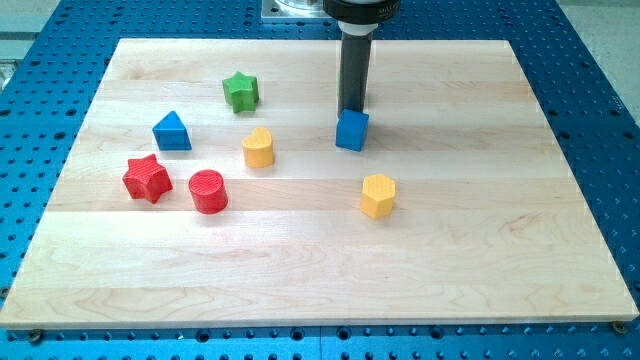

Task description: Place your arm to the top right of the triangle

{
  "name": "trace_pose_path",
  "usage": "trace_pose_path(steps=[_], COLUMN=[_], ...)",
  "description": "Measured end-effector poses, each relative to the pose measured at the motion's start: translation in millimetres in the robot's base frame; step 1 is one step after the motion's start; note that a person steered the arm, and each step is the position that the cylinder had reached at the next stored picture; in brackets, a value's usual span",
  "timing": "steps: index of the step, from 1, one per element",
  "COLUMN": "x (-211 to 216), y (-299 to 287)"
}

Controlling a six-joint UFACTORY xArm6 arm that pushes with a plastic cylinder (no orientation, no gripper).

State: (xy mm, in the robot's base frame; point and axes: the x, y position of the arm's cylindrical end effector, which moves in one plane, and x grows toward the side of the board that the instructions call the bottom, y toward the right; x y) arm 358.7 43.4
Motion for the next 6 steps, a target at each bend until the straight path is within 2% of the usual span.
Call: trace_pose_path(steps=[1, 2, 3, 5, 6], x=[9.6, -10.7, -24.9, -7.9, 31.9], y=[0.0, -7.7, -39.8, -105.6, -142.4])
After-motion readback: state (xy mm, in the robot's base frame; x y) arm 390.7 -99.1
